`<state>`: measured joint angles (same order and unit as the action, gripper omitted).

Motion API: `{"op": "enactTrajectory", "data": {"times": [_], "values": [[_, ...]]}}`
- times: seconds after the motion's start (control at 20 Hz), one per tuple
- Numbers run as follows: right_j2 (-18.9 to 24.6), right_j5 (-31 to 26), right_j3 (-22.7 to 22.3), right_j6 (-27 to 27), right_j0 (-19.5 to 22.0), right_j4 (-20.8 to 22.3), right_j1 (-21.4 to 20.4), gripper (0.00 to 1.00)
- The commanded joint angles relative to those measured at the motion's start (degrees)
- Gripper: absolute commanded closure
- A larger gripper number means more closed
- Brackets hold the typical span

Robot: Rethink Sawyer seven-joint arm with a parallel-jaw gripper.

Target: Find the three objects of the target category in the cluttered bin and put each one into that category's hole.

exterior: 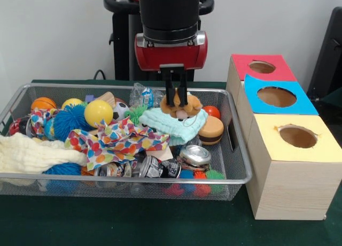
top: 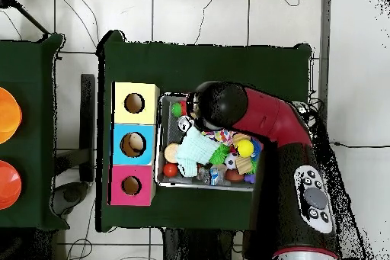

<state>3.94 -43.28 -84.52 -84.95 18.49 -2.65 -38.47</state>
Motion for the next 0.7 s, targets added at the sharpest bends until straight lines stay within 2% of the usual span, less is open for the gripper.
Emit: {"op": "enactTrajectory", "data": {"times": [0.05,0.4,0.7], "values": [[-0.1,-2.1,-1.7,-11.3,-0.8,-1.5,-2.1,1.00],[-1.3,-4.8,-3.1,-12.1,-1.8,-2.6,-5.2,1.00],[-2.1,-5.3,-3.0,-11.7,-2.3,-3.1,-5.4,1.00]]}}
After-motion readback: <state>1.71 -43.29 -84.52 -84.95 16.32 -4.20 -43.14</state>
